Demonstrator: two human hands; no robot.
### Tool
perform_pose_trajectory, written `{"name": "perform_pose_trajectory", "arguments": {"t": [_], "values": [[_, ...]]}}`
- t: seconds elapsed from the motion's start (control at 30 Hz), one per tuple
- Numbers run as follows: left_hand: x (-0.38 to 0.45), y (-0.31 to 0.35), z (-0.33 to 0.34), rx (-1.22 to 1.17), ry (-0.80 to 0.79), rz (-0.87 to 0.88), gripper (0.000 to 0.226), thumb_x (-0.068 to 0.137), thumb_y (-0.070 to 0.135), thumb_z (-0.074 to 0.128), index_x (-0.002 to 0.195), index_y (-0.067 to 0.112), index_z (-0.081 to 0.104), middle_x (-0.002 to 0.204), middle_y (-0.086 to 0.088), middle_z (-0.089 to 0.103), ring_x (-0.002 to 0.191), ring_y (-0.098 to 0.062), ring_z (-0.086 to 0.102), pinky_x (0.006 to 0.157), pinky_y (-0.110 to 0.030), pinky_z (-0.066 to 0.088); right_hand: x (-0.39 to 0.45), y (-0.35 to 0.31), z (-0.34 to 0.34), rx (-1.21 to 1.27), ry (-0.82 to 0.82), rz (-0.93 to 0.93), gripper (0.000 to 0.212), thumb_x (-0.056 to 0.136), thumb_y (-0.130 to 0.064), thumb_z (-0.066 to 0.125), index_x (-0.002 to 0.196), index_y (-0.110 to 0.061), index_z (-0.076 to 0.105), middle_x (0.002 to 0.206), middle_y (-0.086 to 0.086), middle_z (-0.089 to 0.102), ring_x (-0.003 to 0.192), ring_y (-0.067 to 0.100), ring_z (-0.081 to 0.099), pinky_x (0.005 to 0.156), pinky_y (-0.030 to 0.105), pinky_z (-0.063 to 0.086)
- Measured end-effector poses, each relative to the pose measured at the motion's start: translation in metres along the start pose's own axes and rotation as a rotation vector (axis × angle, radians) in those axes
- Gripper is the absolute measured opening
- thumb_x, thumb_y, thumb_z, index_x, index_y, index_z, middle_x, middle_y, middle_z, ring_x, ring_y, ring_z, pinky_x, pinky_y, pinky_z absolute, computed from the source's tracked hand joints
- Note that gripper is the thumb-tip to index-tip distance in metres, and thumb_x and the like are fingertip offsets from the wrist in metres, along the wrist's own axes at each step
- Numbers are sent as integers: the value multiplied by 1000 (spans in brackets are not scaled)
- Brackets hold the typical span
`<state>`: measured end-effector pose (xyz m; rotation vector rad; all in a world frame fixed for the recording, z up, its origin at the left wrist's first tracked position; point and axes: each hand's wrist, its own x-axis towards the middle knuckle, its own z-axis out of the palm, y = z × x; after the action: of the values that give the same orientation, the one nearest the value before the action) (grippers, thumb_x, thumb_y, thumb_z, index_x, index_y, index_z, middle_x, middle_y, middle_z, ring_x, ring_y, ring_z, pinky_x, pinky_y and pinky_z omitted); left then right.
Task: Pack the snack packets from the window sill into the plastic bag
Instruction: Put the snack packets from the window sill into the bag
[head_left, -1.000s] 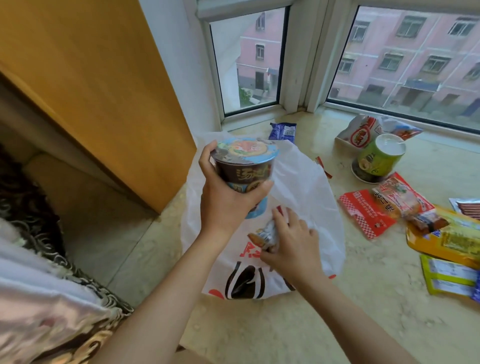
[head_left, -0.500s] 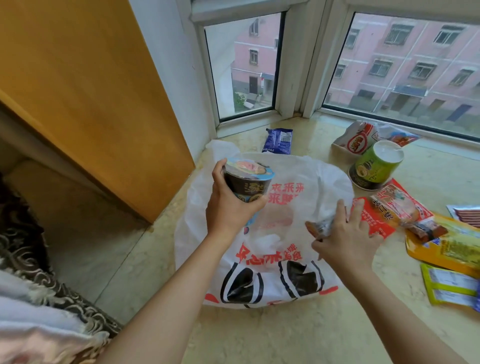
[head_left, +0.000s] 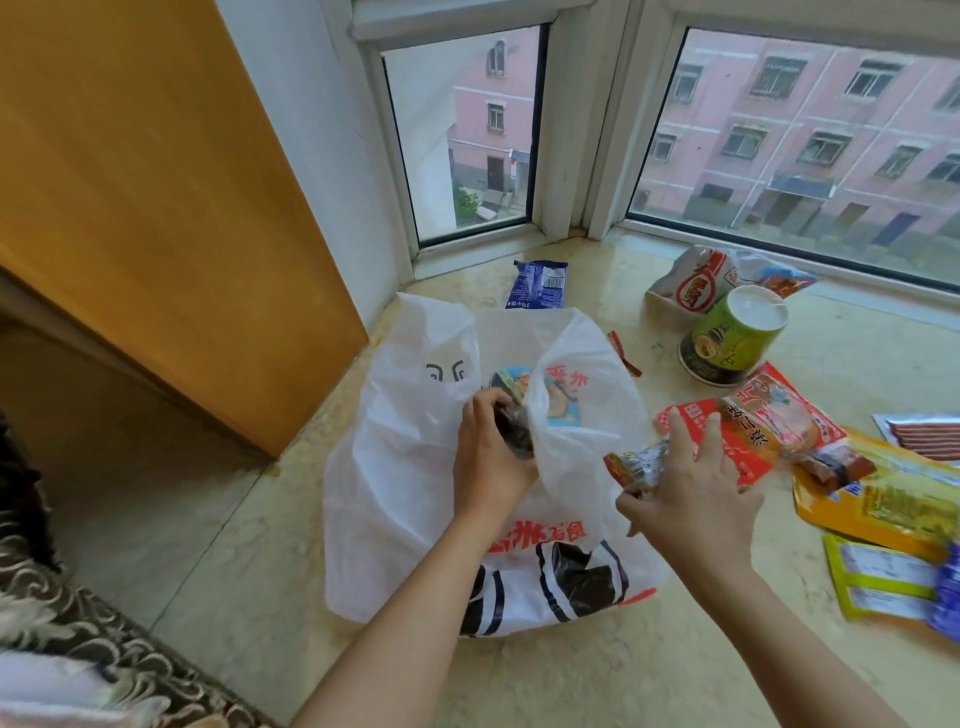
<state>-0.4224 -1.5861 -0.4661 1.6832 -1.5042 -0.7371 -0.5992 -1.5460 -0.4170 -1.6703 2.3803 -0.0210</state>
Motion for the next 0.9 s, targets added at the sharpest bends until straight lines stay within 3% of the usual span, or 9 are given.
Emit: {"name": "perform_pose_trajectory", "arguments": {"t": [0.13,0.27,0.37,0.43,0.5,0.63,0.73,0.83,0.9], "values": [[-11,-14,10,-39,29,26,63,64,24,84,98,30,31,122,2,40,102,-16,52,70,-24,48,-2,0,1,30,4,-28,101,70,-46,68,150,-28,10,160,8,1,141,30,23,103,55,27],[-17,-23,8,6,12,-21,59,67,31,83,95,23,31,116,3,38,98,-17,51,60,-15,39,-6,-1,4,38,23,-52,102,70,-49,70,150,-30,9,160,5,3,142,28,23,105,55,26],[-21,-23,-1,79,-10,59,56,73,26,79,111,24,39,131,2,39,121,-16,44,81,-25,48,-10,3,5,46,14,-46,102,70,-50,70,150,-33,9,160,5,7,142,26,23,105,55,27],[-19,-21,-13,180,69,184,55,73,11,74,118,21,43,137,0,40,128,-16,38,99,-33,45,-15,5,2,61,47,-61,100,68,-50,70,149,-34,14,159,4,12,140,26,27,101,52,33],[-8,-17,-26,357,165,327,55,71,4,70,119,18,45,138,-4,44,129,-22,38,104,-40,41,-24,3,-4,86,115,-107,98,65,-49,73,148,-31,23,157,3,19,136,26,33,93,47,35],[30,-11,-39,754,101,363,68,79,22,66,137,22,30,148,-11,40,139,-28,33,115,-53,11,-40,-19,-17,159,198,-253,97,59,-48,77,142,-28,33,151,6,33,129,28,43,85,44,35],[49,-2,-41,850,-31,200,66,92,44,50,147,21,21,128,-3,57,123,-22,49,111,-54,-15,-43,-43,-22,165,264,-375,96,54,-45,79,139,-26,37,144,9,42,116,29,53,78,43,40],[56,6,-43,788,-64,55,59,91,54,48,138,21,34,110,1,66,109,-22,57,110,-53,6,-40,-65,-26,153,287,-445,96,52,-43,79,139,-25,42,142,8,43,112,27,54,77,42,41],[55,10,-49,746,-58,18,57,85,60,55,127,24,46,103,3,68,104,-20,59,96,-44,17,-36,-75,-26,134,306,-489,96,52,-42,79,139,-23,42,143,8,43,111,28,56,78,42,41]]}}
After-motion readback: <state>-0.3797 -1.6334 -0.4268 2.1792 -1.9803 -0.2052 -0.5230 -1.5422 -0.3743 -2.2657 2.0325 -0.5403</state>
